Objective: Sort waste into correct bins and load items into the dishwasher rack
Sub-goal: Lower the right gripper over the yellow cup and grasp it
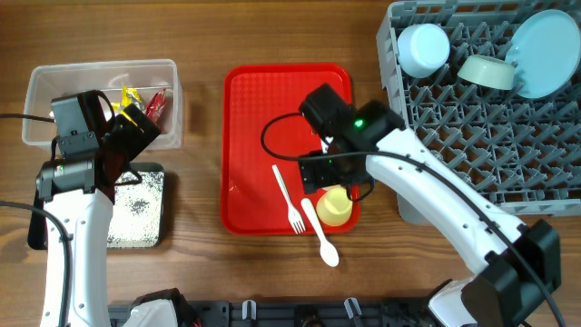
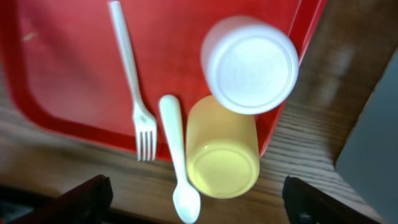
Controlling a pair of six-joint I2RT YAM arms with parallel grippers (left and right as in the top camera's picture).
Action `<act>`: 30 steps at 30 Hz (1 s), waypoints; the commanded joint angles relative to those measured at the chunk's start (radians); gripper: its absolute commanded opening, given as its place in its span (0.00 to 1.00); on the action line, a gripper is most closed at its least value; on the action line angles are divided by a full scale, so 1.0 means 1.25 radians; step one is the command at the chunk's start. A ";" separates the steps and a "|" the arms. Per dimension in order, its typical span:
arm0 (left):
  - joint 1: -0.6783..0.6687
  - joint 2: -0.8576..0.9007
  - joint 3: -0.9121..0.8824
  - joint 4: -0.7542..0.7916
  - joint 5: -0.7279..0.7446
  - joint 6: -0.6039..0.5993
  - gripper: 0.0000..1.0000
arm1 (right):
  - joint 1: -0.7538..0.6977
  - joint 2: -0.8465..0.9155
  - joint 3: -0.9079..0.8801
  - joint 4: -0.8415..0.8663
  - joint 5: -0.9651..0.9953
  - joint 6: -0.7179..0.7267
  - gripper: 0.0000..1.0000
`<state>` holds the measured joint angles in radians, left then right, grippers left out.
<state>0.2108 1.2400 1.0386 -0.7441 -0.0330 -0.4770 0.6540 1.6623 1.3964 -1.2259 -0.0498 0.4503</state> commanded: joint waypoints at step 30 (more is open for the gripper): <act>0.004 0.003 0.012 0.001 -0.011 0.001 1.00 | 0.002 0.003 -0.246 0.222 -0.023 0.067 0.57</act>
<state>0.2108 1.2400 1.0386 -0.7448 -0.0330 -0.4770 0.6540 1.6642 1.1004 -0.9440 -0.0620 0.5274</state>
